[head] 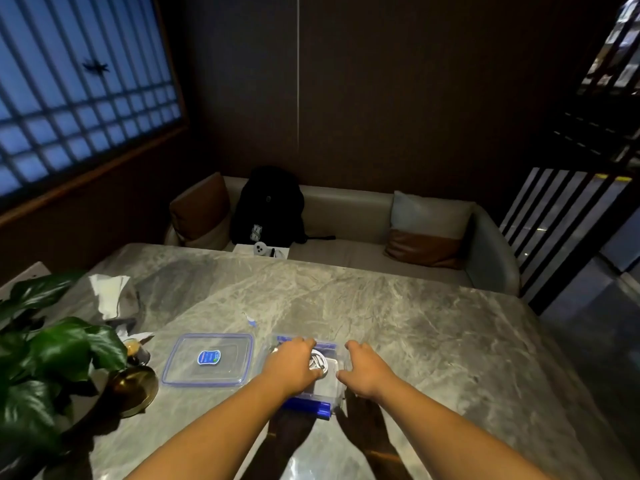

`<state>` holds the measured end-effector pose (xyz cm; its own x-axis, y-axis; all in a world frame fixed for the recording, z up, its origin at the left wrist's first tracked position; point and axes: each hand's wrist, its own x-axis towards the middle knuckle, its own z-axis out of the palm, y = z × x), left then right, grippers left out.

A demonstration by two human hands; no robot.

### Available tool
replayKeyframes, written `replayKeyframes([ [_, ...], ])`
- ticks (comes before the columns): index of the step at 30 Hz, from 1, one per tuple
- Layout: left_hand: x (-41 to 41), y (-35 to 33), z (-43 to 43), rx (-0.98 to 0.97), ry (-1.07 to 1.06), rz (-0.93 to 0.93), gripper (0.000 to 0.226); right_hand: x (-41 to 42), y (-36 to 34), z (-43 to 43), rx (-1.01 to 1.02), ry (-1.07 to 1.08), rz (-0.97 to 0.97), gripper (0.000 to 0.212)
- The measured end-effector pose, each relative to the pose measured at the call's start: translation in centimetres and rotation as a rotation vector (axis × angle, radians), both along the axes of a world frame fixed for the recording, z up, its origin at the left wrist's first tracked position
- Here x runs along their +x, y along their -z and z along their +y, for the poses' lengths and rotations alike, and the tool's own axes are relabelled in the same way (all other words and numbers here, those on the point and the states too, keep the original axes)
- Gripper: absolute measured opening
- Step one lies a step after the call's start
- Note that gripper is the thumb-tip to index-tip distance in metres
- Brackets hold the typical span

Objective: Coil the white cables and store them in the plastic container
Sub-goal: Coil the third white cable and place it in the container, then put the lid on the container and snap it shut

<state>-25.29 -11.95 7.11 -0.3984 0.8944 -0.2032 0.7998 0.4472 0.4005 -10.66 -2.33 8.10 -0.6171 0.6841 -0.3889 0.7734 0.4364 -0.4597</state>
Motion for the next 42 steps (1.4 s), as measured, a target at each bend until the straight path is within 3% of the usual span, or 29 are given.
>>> replayKeyframes([
  [7,-1.2,0.1,-1.9,-0.003,0.019,0.028,0.045,-0.9,0.2,-1.3,-0.017,-0.061,-0.036,0.062],
  [16,-6.1,0.9,-6.5,-0.087,-0.099,0.112,0.054,-7.5,1.5,-4.4,-0.001,-0.168,-0.079,0.061],
  [23,-11.4,1.6,-9.7,-0.106,-0.15,0.064,0.051,-13.0,2.6,-6.3,-0.024,-0.229,-0.079,0.065],
  [27,-14.9,2.6,-10.8,-0.13,-0.109,0.091,0.046,-16.4,3.4,-7.7,-0.059,-0.155,-0.054,0.056],
  [32,-18.6,4.6,-11.6,-0.138,-0.07,0.068,0.05,-20.5,4.6,-9.8,-0.108,-0.055,0.02,0.062],
  [42,-24.7,8.1,-12.0,-0.154,-0.14,-0.028,0.05,-24.1,7.9,-10.8,-0.208,0.115,-0.034,0.065],
])
